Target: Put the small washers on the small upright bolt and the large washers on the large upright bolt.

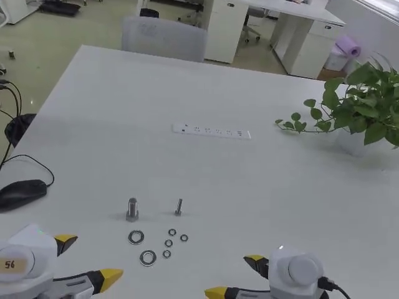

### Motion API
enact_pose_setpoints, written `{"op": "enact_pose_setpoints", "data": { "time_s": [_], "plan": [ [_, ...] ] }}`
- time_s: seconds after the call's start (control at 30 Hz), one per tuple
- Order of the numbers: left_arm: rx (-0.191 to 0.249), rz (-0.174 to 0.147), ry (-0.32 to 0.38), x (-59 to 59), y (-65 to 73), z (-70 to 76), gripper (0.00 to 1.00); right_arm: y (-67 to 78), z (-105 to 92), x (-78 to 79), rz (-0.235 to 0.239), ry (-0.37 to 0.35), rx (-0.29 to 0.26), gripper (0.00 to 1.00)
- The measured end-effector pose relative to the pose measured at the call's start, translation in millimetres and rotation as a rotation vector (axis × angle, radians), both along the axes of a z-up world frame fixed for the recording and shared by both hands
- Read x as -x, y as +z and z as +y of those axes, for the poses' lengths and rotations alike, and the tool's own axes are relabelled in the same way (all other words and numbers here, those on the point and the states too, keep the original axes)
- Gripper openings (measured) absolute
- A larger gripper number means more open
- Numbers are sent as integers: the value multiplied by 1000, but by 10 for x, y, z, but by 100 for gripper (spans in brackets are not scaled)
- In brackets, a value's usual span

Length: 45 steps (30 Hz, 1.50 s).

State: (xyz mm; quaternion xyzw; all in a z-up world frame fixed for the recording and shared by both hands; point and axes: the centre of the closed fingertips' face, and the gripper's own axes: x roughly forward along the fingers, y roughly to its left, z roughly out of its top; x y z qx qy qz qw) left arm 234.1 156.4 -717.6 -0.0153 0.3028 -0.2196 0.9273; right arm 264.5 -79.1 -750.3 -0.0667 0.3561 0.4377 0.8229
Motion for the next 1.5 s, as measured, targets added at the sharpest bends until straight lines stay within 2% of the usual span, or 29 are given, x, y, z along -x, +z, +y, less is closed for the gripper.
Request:
{"op": "enact_pose_setpoints", "data": {
  "time_s": [0.6, 0.83, 0.9, 1.33, 1.5],
  "plan": [
    [-3, -4, 10, 22, 58, 16, 71, -18, 9, -15, -2, 20, 18, 77],
    [-4, -5, 15, 39, 69, 35, 71, -69, 37, -106, -2, 60, 69, 72],
    [-3, -4, 15, 48, 65, 35, 71, -118, 17, -153, -1, 75, 118, 71],
    [3, -20, 22, 64, 66, 110, 69, -235, 260, -415, -10, 220, 219, 48],
    [0, -25, 17, 58, 67, 163, 69, -282, 402, -519, -23, 300, 271, 43]
  ]
}}
